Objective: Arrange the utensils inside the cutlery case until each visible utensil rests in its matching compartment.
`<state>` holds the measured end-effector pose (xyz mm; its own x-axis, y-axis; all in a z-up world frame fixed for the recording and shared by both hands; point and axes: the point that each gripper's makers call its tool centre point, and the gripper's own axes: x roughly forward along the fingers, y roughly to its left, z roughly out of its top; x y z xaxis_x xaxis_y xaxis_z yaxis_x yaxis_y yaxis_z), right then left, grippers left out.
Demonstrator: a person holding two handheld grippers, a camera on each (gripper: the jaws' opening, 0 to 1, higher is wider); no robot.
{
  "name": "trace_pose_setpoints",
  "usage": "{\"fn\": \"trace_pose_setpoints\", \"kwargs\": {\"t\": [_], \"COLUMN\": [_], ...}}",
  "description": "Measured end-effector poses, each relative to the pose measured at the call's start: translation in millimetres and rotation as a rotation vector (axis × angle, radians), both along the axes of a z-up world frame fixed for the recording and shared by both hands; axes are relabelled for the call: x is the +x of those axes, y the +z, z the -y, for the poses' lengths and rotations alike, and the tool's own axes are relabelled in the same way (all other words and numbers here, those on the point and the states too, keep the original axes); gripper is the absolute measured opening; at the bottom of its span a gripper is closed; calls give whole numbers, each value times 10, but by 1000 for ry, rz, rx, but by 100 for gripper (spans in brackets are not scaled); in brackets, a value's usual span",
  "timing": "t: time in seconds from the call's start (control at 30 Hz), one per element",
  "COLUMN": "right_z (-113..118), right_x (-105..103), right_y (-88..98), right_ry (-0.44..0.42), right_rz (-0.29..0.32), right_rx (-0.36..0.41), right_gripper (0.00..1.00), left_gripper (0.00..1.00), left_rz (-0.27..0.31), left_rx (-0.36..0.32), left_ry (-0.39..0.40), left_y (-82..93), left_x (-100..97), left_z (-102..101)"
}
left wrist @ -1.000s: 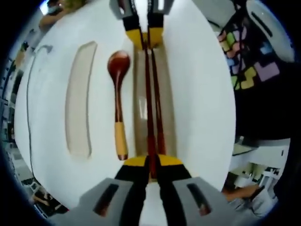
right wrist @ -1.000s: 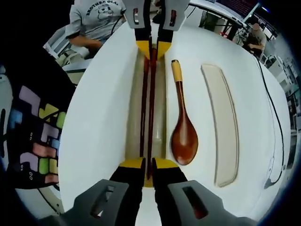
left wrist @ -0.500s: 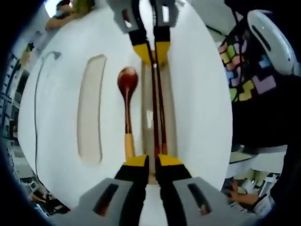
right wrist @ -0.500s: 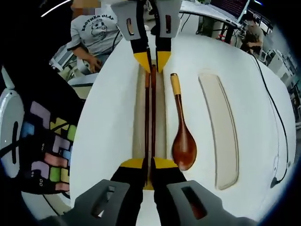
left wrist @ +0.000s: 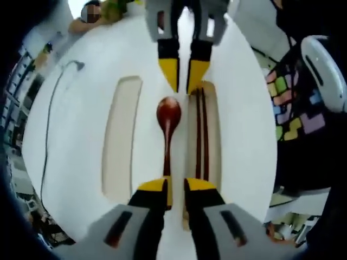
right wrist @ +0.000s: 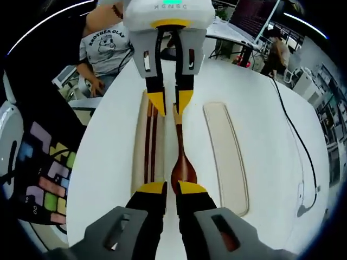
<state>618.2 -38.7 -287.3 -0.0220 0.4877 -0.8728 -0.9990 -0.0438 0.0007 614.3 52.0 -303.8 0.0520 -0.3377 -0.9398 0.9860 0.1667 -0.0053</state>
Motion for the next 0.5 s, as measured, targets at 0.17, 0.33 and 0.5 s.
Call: {"fn": "trace_pose_setpoints", "kwargs": {"t": [0.17, 0.33, 0.5], "right_z": [21, 74, 116], "right_x": [42, 166, 247], "right_y": [-35, -102, -172], "right_ry": [6, -6, 2], "right_rz": [13, 39, 66], "right_rx": [-1, -19, -32], "right_gripper": [13, 17, 17], "left_gripper": [21, 22, 20], "left_rz": [33, 48, 38], "left_rx": [7, 10, 37], "left_ry": [-3, 0, -8], "left_y": [-30, -59, -148], "left_x": [69, 148, 164], "left_z": [51, 52, -2]}}
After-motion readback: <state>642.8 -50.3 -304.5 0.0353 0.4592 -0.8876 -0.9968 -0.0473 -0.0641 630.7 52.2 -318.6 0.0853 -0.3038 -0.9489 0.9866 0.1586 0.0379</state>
